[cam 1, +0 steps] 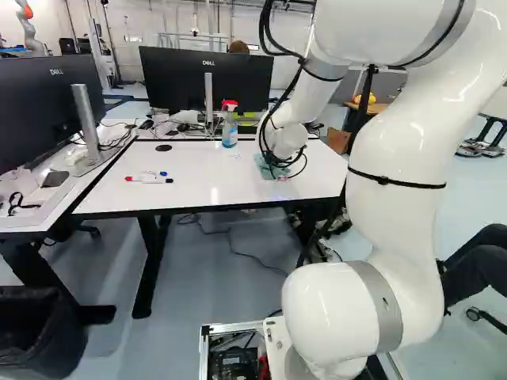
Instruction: Clean the table with the green towel
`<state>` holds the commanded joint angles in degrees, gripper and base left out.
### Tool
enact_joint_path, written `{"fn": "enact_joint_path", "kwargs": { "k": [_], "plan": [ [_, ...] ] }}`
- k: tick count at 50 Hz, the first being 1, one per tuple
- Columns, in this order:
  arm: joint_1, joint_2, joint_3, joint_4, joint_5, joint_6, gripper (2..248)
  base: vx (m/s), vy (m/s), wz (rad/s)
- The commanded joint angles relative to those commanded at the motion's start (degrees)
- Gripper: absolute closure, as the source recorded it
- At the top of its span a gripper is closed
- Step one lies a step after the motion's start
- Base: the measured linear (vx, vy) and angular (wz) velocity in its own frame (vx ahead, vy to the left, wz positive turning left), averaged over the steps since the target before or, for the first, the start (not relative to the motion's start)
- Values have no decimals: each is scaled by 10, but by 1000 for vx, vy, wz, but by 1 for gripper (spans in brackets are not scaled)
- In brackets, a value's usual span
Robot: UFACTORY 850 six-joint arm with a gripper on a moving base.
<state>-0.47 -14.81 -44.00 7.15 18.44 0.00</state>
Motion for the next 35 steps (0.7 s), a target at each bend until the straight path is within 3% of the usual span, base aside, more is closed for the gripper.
{"fn": "enact_joint_path", "kwargs": {
  "k": [18,35],
  "plan": [
    [0,45,52,0,0,0,215,0,0,0],
    [-23,70,81,0,0,0,215,0,0,0]
  ]
}}
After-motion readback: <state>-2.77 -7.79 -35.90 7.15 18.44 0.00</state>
